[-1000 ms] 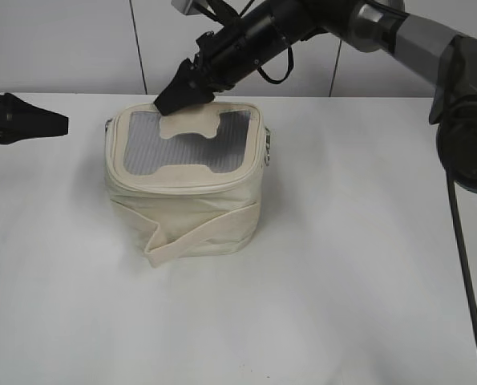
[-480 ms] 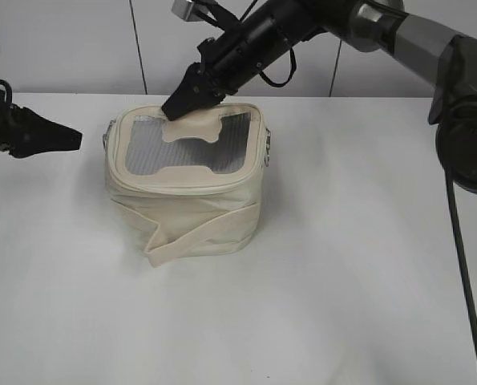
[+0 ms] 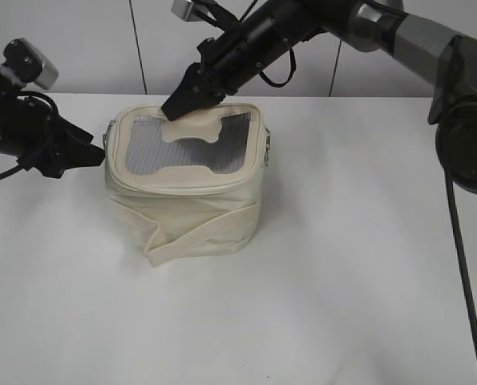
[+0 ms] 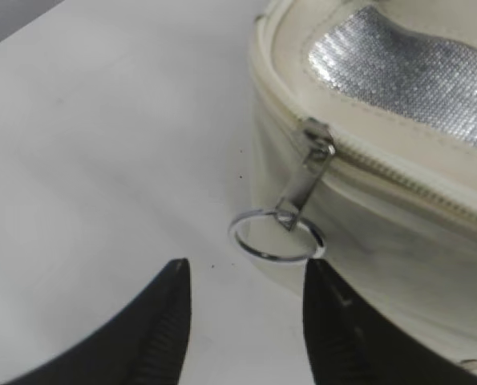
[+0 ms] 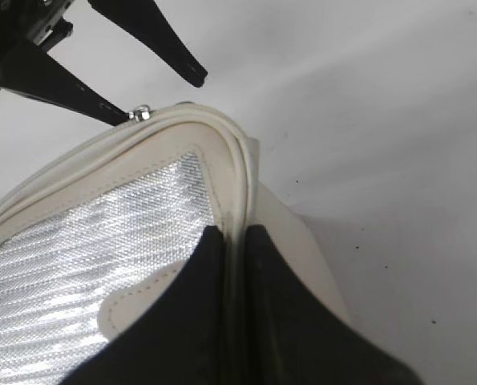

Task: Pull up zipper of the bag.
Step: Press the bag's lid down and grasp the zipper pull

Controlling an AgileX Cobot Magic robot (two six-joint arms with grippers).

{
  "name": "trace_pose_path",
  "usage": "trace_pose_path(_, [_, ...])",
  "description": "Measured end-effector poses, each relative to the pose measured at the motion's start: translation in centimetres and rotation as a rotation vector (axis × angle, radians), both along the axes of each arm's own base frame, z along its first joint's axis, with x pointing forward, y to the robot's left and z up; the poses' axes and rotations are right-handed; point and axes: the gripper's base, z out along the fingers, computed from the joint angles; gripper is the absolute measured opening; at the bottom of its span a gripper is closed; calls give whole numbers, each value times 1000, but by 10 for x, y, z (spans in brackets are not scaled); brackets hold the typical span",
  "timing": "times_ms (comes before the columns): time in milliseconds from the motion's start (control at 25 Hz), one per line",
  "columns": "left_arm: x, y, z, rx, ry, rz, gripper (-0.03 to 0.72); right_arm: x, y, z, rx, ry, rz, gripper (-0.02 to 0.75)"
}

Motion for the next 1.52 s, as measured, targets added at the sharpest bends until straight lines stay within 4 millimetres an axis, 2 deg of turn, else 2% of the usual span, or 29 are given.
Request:
trace_pose_path(120, [1,-4,-1,42,-24,-14,358,0,0,0,0,0,0,50])
trace_pose_path(240, [1,-8,-3,76,-40,-24,395,0,0,0,0,2,-1,50])
trace_pose_path(560, [3,-17,-19,82,-12,-26,427,0,0,0,1,5,-2,49])
trace_pose_path(1040, [8,-18,-15,39,-62,13,428,0,-1,0,-1,6,-5,48])
trace_pose_path(1520, [14,-17,-11,-34,-54,135,426,0,-1,0,-2,6,-5,48])
